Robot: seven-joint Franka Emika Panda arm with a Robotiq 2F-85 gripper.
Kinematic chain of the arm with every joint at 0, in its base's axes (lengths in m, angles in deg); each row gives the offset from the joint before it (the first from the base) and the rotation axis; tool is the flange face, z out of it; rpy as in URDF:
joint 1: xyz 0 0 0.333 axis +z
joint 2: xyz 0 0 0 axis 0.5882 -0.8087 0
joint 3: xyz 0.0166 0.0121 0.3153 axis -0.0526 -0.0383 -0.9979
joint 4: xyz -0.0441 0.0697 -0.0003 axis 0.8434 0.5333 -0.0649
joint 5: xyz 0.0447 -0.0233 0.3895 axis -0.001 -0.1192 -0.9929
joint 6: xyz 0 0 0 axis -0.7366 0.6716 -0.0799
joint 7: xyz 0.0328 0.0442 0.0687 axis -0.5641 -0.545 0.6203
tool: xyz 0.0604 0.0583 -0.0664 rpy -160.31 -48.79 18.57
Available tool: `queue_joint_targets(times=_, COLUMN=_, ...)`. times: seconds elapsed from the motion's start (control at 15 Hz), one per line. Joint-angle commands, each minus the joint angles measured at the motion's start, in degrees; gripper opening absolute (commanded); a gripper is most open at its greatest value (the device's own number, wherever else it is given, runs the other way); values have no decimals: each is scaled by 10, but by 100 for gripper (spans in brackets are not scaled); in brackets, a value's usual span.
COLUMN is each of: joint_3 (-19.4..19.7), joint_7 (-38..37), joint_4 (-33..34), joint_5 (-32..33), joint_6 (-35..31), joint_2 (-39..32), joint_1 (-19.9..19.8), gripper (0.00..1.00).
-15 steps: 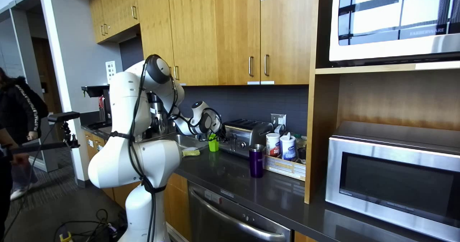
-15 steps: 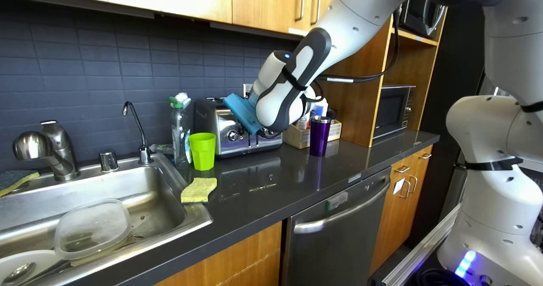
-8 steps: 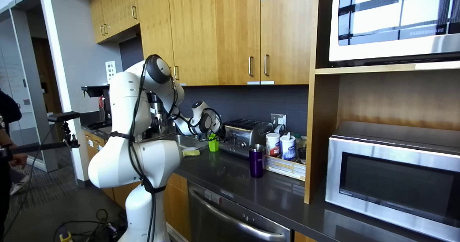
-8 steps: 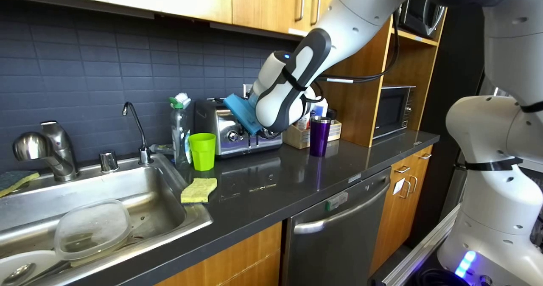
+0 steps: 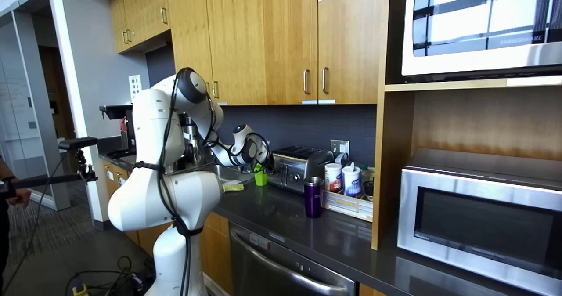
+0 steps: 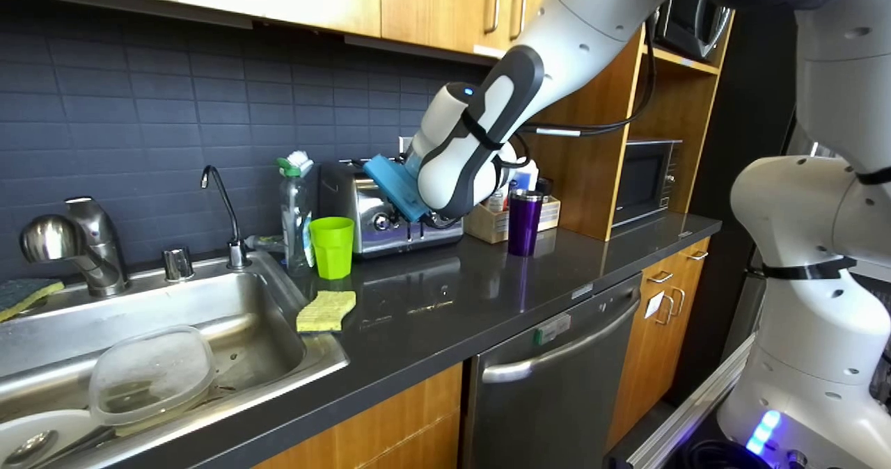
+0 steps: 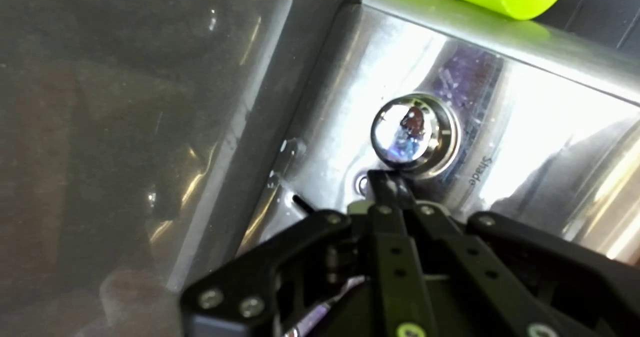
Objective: Press a button on the left side of the toaster
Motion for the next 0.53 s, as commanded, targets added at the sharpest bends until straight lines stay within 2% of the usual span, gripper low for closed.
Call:
queue_joint_targets(times=0.0, joint_3=35, joint_7=-19, joint_4=-6, joint_5=-5, joint_6=28, joint_2=-4, joint_1=55, gripper=0)
queue_joint_targets(times=0.47, joint_3=98, joint_7=-46, joint_4=-27, joint_5=1, joint_6=88, joint_2=1, joint_1=157, gripper=0)
